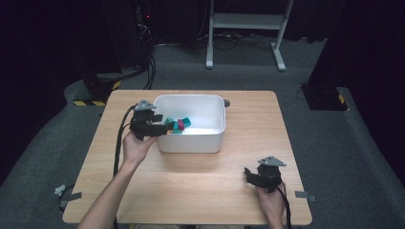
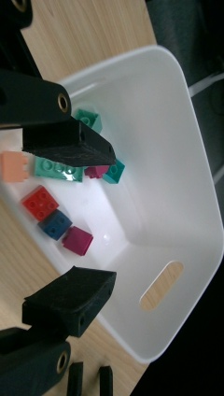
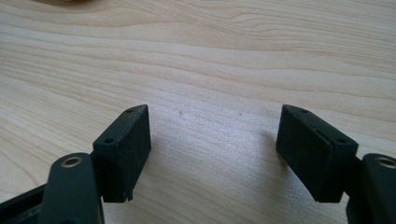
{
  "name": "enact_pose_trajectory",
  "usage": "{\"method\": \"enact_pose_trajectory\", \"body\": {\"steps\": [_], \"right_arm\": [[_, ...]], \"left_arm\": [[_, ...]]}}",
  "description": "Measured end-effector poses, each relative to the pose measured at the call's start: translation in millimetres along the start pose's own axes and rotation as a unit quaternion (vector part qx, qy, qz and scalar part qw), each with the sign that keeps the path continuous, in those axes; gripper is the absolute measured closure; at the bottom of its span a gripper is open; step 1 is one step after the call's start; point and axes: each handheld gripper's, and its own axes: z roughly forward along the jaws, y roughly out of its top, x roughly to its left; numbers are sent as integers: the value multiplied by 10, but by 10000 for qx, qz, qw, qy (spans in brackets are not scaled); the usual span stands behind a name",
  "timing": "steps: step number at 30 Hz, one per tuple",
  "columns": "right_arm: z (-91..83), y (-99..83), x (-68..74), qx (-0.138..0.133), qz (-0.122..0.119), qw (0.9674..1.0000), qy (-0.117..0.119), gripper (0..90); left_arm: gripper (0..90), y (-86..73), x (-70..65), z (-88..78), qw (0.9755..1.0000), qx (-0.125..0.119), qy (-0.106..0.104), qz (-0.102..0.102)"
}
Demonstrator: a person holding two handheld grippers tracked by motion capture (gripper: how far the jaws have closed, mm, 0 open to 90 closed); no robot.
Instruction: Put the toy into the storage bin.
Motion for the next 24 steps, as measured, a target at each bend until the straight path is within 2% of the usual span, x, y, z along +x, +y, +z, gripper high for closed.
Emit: {"method": "enact_pose_trajectory", "body": {"steps": [2, 4, 6, 7, 10, 16, 24], "right_arm": [[0, 0, 0, 0, -2, 10000, -1, 262], [0, 0, 1, 1, -2, 10000, -2, 262], [0, 0, 1, 2, -5, 10000, -6, 262], [0, 0, 2, 2, -5, 10000, -7, 262], [1, 0, 2, 2, -5, 10000, -9, 262], [1, 1, 3, 3, -3, 10000, -10, 262], [1, 1, 3, 3, -4, 10000, -10, 262]], "left_arm": [[369, -172, -27, -176, 9998, -203, 3, -55], [368, -442, -36, -356, 9990, -380, 3, -216], [368, -647, -30, -436, 9990, -340, 130, -269], [367, -774, -17, -471, 9991, -223, 218, -302], [364, -1016, 35, -527, 9985, -83, 333, -427], [356, -1310, 140, -528, 9959, -30, 464, -773], [349, -1522, 210, -284, 9940, 218, 733, -787]]}}
